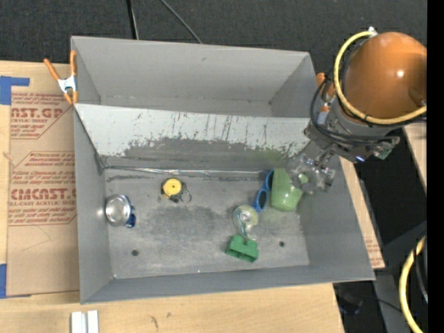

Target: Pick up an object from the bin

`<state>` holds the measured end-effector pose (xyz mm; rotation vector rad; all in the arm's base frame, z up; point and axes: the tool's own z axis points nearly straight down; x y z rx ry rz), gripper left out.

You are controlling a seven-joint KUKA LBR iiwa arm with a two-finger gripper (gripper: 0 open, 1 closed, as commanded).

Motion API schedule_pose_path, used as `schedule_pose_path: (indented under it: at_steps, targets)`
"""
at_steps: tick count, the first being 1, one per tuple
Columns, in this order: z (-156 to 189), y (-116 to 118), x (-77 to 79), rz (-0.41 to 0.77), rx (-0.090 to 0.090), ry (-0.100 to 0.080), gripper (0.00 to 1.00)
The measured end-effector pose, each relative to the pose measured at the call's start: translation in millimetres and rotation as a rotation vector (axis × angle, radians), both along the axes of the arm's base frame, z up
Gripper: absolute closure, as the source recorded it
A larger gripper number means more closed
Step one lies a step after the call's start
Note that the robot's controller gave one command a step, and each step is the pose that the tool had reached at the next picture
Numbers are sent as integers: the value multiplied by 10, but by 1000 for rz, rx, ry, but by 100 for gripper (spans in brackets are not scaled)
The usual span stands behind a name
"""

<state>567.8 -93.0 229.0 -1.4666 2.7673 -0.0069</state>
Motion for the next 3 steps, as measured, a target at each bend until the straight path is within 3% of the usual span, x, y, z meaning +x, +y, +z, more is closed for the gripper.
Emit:
schedule_pose_path:
  at_steps: [1, 2, 3]
  targets:
    - [-310, 326, -416, 129, 3, 13, 100]
    - [-301, 310, -406, 126, 2, 10, 0]
    - [-880, 501, -518, 2, 3, 15, 0]
